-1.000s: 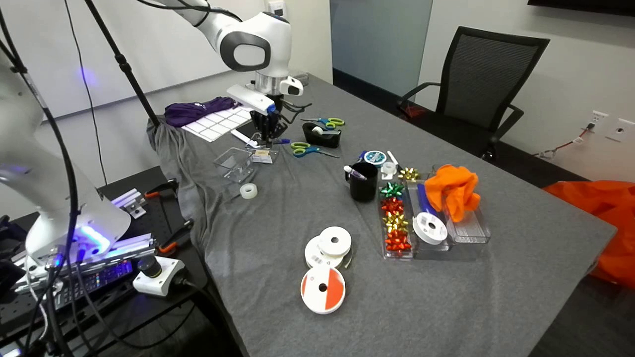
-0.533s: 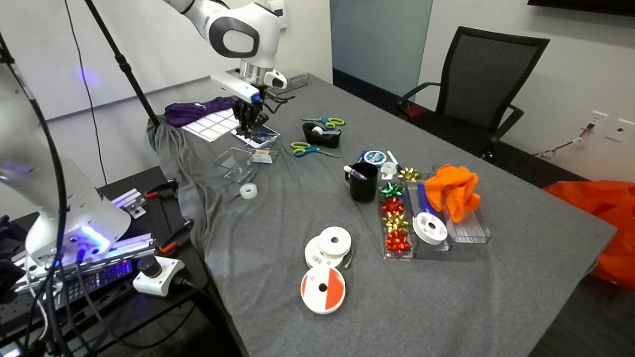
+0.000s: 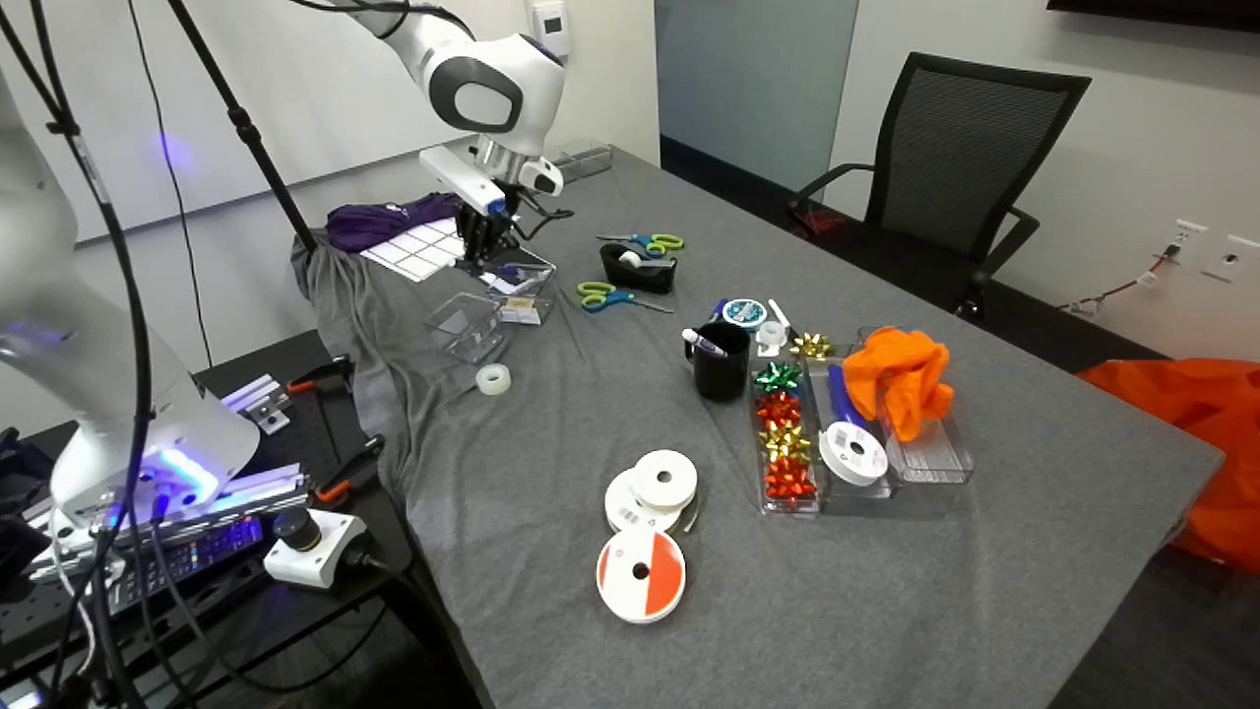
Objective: Put the marker into the clear box
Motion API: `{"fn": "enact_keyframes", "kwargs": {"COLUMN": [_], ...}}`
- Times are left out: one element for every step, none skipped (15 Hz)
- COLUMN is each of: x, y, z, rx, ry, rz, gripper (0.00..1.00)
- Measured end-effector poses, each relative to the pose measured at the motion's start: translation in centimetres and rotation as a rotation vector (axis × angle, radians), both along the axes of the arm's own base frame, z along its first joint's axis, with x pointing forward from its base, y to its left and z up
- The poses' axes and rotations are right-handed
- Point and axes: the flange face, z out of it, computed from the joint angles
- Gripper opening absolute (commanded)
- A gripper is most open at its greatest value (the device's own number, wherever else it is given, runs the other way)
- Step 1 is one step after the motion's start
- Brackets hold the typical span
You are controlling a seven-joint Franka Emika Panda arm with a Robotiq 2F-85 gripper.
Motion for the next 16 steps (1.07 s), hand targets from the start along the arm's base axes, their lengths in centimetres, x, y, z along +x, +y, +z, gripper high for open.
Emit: {"fn": "enact_keyframes", "kwargs": {"x": [0.3, 0.6, 0.9, 1.2, 1.5, 1.7, 1.9, 2.1, 2.2, 2.4, 2.5, 2.7, 2.8, 3.0, 3.1, 3.1], "y": [0.0, 0.1, 0.1, 0.1, 0.1, 0.0, 0.0, -0.1, -0.2, -0.2, -0.2, -0.2, -0.2, -0.1, -0.1, -0.1], "z": [-0.4, -0.7, -1.0, -1.3, -1.7, -2.0, -2.4, -2.8, -3.3, -3.7, -4.1, -4.4, -4.7, -4.9, -5.1, -5.2], "rx": [0.0, -0.002, -0.005, -0.011, -0.02, -0.032, -0.046, -0.06, -0.074, -0.086, -0.097, -0.105, -0.11, -0.113, -0.117, -0.12], "ry": [0.007, 0.012, 0.018, 0.024, 0.033, 0.041, 0.054, 0.068, 0.081, 0.092, 0.103, 0.11, 0.116, 0.121, 0.125, 0.129], "rz": [-0.02, -0.042, -0.062, -0.084, -0.11, -0.137, -0.166, -0.195, -0.22, -0.244, -0.266, -0.285, -0.301, -0.316, -0.329, -0.34], "gripper": [0.04, 0.04, 0.04, 0.04, 0.04, 0.04, 0.04, 0.04, 0.04, 0.04, 0.04, 0.04, 0.24, 0.44, 0.49, 0.57]}}
